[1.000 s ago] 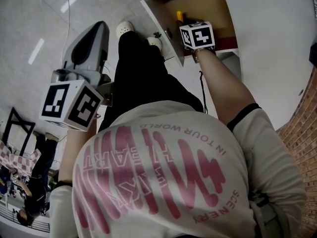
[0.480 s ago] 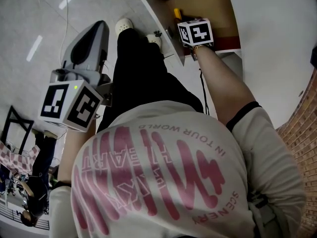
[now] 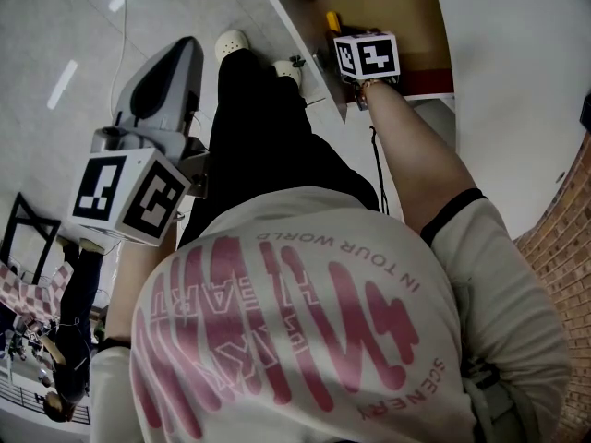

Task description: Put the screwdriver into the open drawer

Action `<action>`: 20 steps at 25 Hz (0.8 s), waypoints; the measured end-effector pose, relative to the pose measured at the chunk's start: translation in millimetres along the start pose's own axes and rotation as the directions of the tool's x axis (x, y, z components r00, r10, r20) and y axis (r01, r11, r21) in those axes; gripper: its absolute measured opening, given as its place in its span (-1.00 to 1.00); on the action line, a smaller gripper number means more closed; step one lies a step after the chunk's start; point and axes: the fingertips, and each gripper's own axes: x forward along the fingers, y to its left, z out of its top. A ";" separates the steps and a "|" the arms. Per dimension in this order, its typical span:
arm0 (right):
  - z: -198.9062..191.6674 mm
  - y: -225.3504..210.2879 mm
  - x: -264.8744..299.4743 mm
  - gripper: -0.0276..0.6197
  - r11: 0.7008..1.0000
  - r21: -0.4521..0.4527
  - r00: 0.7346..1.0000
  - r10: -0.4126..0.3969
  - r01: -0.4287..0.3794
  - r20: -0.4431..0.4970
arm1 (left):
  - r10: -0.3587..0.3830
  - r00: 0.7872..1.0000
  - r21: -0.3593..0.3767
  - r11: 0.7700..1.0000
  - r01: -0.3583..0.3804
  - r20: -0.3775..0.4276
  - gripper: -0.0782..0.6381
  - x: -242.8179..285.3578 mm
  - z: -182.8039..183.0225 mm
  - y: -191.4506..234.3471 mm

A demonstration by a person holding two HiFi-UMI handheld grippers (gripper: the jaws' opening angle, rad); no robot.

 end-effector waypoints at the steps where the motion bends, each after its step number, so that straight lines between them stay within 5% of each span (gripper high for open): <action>1: 0.2 -1.1 0.4 -0.60 1.000 0.013 1.000 -0.002 0.002 0.004 | 0.001 1.000 -0.001 1.000 -0.001 -0.001 -0.78 0.1 -0.7 0.5; 20: -0.7 -5.3 8.8 -0.60 0.999 0.047 0.999 0.006 -0.008 0.037 | 0.005 1.000 -0.011 1.000 -0.005 -0.006 -0.78 4.1 -15.3 2.5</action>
